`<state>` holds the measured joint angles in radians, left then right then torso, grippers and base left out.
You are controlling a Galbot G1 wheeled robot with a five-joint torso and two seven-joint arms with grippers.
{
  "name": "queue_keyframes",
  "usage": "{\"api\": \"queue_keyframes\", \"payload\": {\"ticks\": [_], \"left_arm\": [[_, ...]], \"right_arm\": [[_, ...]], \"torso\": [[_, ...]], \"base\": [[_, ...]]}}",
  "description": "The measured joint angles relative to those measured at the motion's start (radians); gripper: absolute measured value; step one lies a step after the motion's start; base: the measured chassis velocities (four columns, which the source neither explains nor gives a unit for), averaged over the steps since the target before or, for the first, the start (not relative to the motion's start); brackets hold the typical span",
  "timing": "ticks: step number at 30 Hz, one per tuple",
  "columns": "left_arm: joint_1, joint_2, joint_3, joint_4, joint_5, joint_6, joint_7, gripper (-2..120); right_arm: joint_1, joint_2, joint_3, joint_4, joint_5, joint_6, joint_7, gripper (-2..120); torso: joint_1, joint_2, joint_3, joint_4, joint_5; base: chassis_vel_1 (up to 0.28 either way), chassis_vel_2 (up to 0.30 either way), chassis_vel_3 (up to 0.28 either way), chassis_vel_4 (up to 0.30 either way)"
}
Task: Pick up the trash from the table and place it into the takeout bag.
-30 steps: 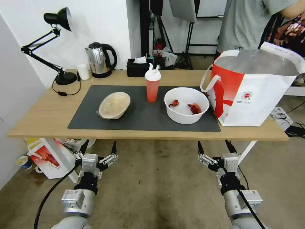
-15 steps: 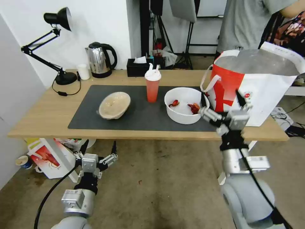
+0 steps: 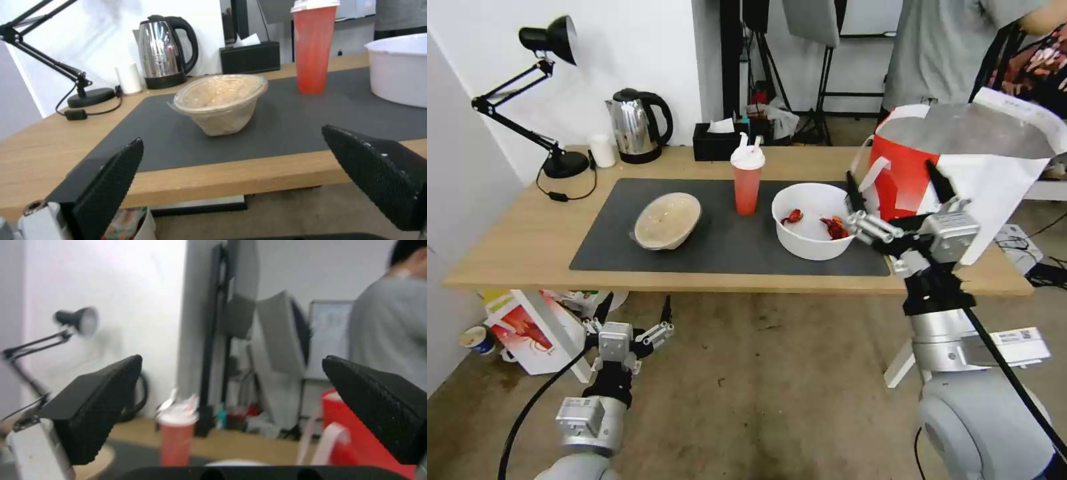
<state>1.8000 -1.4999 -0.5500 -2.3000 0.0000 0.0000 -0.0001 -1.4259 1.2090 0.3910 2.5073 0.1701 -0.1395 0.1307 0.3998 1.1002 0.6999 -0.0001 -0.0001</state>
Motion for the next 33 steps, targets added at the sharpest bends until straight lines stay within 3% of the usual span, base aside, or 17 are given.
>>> {"api": "queue_keyframes", "payload": {"ticks": [11,26,31,33], "left_arm": [[0.000,0.000,0.000,0.000,0.000,0.000,0.000,100],[0.000,0.000,0.000,0.000,0.000,0.000,0.000,100],[0.000,0.000,0.000,0.000,0.000,0.000,0.000,100],[0.000,0.000,0.000,0.000,0.000,0.000,0.000,100]], "right_arm": [[0.031,-0.086,0.014,-0.004,0.188,-0.129,-0.011,100],[0.101,-0.182,0.092,-0.006,0.388,-0.174,0.025,100],[0.132,-0.232,0.119,-0.006,0.488,-0.193,0.030,100],[0.166,-0.285,0.141,-0.006,0.592,-0.227,0.032,100]], "torso": [[0.000,0.000,0.000,0.0001,0.0001],[0.000,0.000,0.000,0.0001,0.0001],[0.000,0.000,0.000,0.0000,0.0002],[0.000,0.000,0.000,0.0000,0.0002]], "base": [[0.000,0.000,0.000,0.000],[0.000,0.000,0.000,0.000],[0.000,0.000,0.000,0.000],[0.000,0.000,0.000,0.000]]}}
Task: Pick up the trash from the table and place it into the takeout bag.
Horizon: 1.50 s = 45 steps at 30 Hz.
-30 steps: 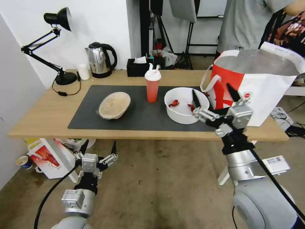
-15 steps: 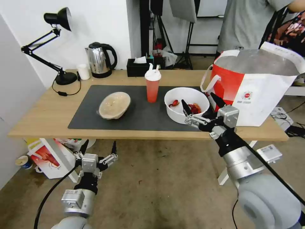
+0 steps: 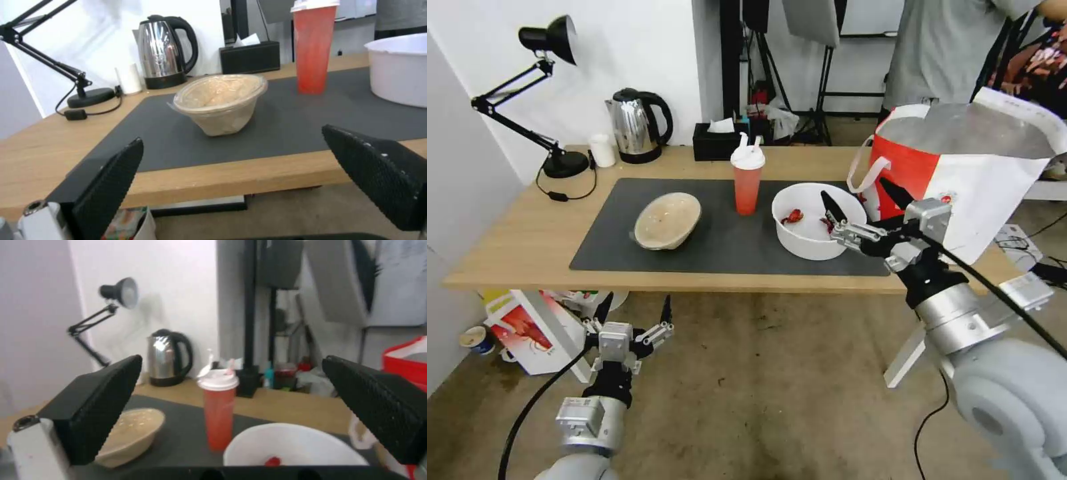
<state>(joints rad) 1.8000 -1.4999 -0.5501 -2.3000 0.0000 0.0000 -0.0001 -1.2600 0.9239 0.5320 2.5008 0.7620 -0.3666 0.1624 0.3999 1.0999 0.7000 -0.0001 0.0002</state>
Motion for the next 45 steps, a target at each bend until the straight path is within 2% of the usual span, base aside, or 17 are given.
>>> {"api": "queue_keyframes", "payload": {"ticks": [2,3,4,6,15,17,21,27,31,39,42,45], "left_arm": [[0.000,0.000,0.000,0.000,0.000,0.000,0.000,100],[0.000,0.000,0.000,0.000,0.000,0.000,0.000,100],[0.000,0.000,0.000,0.000,0.000,0.000,0.000,100],[0.000,0.000,0.000,0.000,0.000,0.000,0.000,100],[0.000,0.000,0.000,0.000,0.000,0.000,0.000,100],[0.000,0.000,0.000,0.000,0.000,0.000,0.000,100],[0.000,0.000,0.000,0.000,0.000,0.000,0.000,100],[0.000,0.000,0.000,0.000,0.000,0.000,0.000,100],[0.000,0.000,0.000,0.000,0.000,0.000,0.000,100],[0.000,0.000,0.000,0.000,0.000,0.000,0.000,100],[0.000,0.000,0.000,0.000,0.000,0.000,0.000,100],[0.000,0.000,0.000,0.000,0.000,0.000,0.000,100]], "right_arm": [[0.042,-0.062,0.023,0.000,0.118,-0.044,0.000,100],[0.042,-0.062,0.023,0.000,0.118,-0.044,0.000,100],[0.079,-0.106,0.032,0.000,0.194,-0.078,0.004,100],[0.127,-0.154,0.036,0.000,0.263,-0.113,0.012,100],[0.275,-0.284,-0.004,0.000,0.416,-0.195,0.002,100],[0.340,-0.334,-0.028,-0.006,0.480,-0.215,-0.008,100],[0.406,-0.376,-0.062,-0.034,0.537,-0.238,-0.014,100],[0.503,-0.428,-0.154,-0.086,0.574,-0.268,-0.031,100],[0.611,-0.459,-0.266,-0.129,0.581,-0.289,-0.034,100],[0.749,-0.475,-0.384,-0.209,0.567,-0.295,-0.034,100],[0.757,-0.477,-0.394,-0.215,0.558,-0.297,-0.037,100],[0.800,-0.485,-0.463,-0.222,0.541,-0.307,-0.046,100]], "torso": [[0.000,0.000,0.000,0.0001,-0.0001],[0.000,0.000,0.000,0.0001,-0.0001],[0.000,0.000,0.000,0.0000,-0.0002],[0.000,0.000,0.000,0.0003,-0.0003],[0.000,0.000,0.000,0.0001,-0.0001],[0.000,0.000,0.000,0.0001,-0.0002],[0.000,0.000,0.000,0.0002,-0.0002],[0.000,0.000,0.000,0.0001,-0.0001],[0.000,0.000,0.000,0.0001,0.0000],[0.000,0.000,0.000,0.0002,-0.0001],[0.000,0.000,0.000,0.0002,-0.0002],[0.000,0.000,0.000,0.0000,-0.0001]], "base": [[0.000,0.000,0.000,0.000],[0.000,0.000,0.000,0.000],[0.000,0.000,0.000,0.000],[0.000,0.000,0.000,0.000],[0.000,0.000,0.000,0.000],[0.000,0.000,0.000,0.000],[0.000,0.000,0.000,0.000],[0.000,0.000,0.000,0.000],[0.000,0.000,0.000,0.000],[0.000,0.000,0.000,0.000],[0.000,0.000,0.000,0.000],[0.000,0.000,0.000,0.000]]}}
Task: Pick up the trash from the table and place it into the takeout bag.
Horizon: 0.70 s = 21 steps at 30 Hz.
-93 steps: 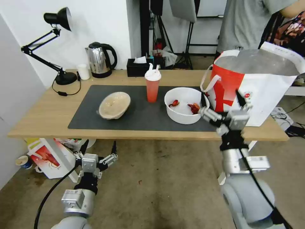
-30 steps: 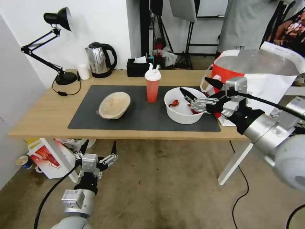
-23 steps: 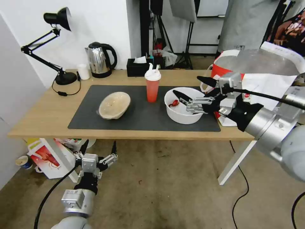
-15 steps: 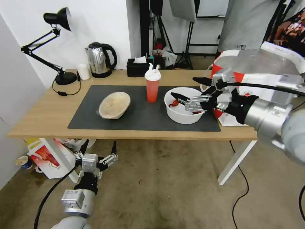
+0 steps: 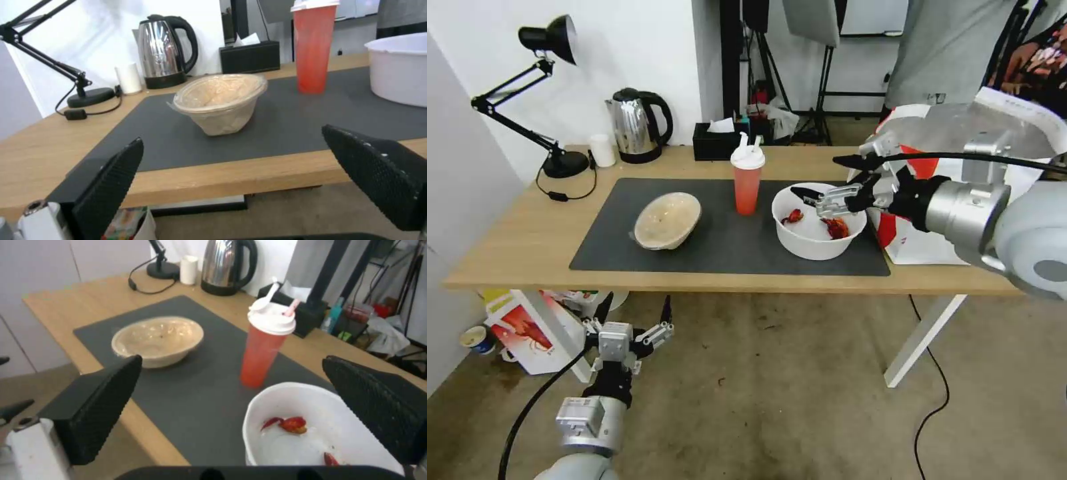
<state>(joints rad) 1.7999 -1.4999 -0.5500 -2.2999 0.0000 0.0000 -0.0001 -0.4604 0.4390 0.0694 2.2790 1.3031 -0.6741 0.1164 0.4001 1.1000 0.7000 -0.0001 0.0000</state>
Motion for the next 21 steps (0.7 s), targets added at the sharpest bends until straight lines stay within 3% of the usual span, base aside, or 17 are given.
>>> {"api": "queue_keyframes", "payload": {"ticks": [10,21], "left_arm": [[0.000,0.000,0.000,0.000,0.000,0.000,0.000,100],[0.000,0.000,0.000,0.000,0.000,0.000,0.000,100]], "right_arm": [[0.134,-0.029,-0.202,-0.025,0.016,-0.029,-0.005,100],[0.172,-0.028,-0.291,-0.026,0.024,-0.047,0.011,100]], "torso": [[0.000,0.000,0.000,0.0002,-0.0001],[0.000,0.000,0.000,0.0002,0.0000]], "base": [[0.000,0.000,0.000,0.000],[0.000,0.000,0.000,0.000]]}}
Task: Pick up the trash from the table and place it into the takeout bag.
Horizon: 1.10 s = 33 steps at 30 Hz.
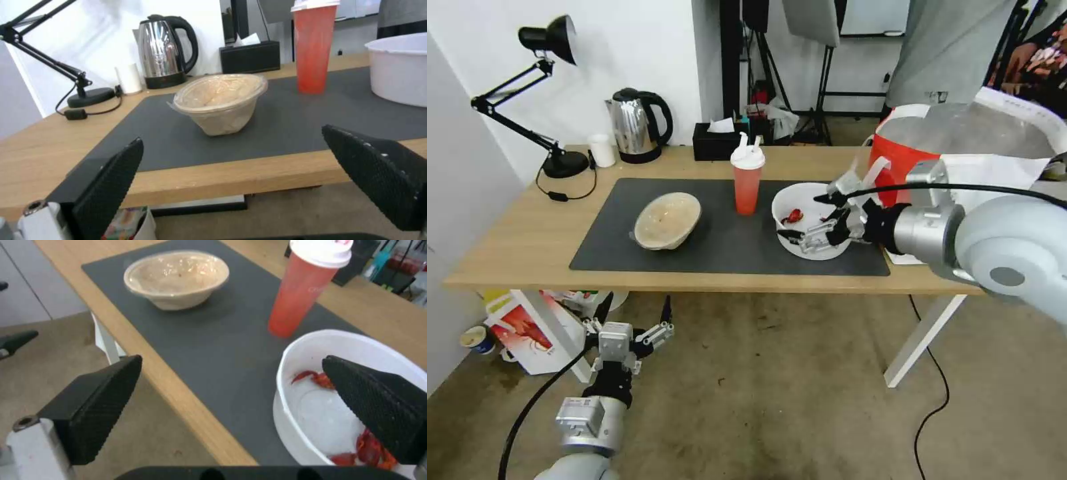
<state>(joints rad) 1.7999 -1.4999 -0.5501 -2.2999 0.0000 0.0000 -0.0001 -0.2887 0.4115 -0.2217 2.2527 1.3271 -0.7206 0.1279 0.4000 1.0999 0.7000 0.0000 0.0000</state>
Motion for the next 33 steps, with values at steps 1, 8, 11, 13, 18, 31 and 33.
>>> {"api": "queue_keyframes", "payload": {"ticks": [1,8,11,13,18,31,33], "left_arm": [[0.000,0.000,0.000,0.000,0.000,0.000,0.000,100],[0.000,0.000,0.000,0.000,0.000,0.000,0.000,100],[0.000,0.000,0.000,0.000,0.000,0.000,0.000,100],[0.000,0.000,0.000,0.000,0.000,0.000,0.000,100],[0.000,0.000,0.000,0.000,0.000,0.000,0.000,100],[0.000,0.000,0.000,0.000,0.000,0.000,0.000,100],[0.000,0.000,0.000,0.000,0.000,0.000,0.000,100]], "right_arm": [[0.000,-0.001,-0.001,0.000,0.000,0.000,0.000,100],[0.026,-0.023,-0.024,0.001,0.012,-0.001,-0.003,100],[0.036,-0.033,-0.027,-0.002,0.019,-0.001,-0.006,100],[0.042,-0.040,-0.028,-0.003,0.025,-0.001,-0.010,100],[0.042,-0.057,-0.013,-0.009,0.033,-0.001,-0.017,100],[0.099,-0.112,-0.010,-0.070,0.050,0.005,-0.111,100],[0.128,-0.116,-0.023,-0.085,0.046,0.005,-0.135,100]], "torso": [[0.000,0.000,0.000,0.0000,0.0000],[0.000,0.000,0.000,0.0000,0.0000],[0.000,0.000,0.000,-0.0001,0.0000],[0.000,0.000,0.000,-0.0001,0.0000],[0.000,0.000,0.000,0.0000,0.0000],[0.000,0.000,0.000,0.0000,0.0002],[0.000,0.000,0.000,-0.0001,0.0001]], "base": [[0.000,0.000,0.000,0.000],[0.000,0.000,0.000,0.000],[0.000,0.000,0.000,0.000],[0.000,0.000,0.000,0.000],[0.000,0.000,0.000,0.000],[0.000,0.000,0.000,0.000],[0.000,0.000,0.000,0.000]]}}
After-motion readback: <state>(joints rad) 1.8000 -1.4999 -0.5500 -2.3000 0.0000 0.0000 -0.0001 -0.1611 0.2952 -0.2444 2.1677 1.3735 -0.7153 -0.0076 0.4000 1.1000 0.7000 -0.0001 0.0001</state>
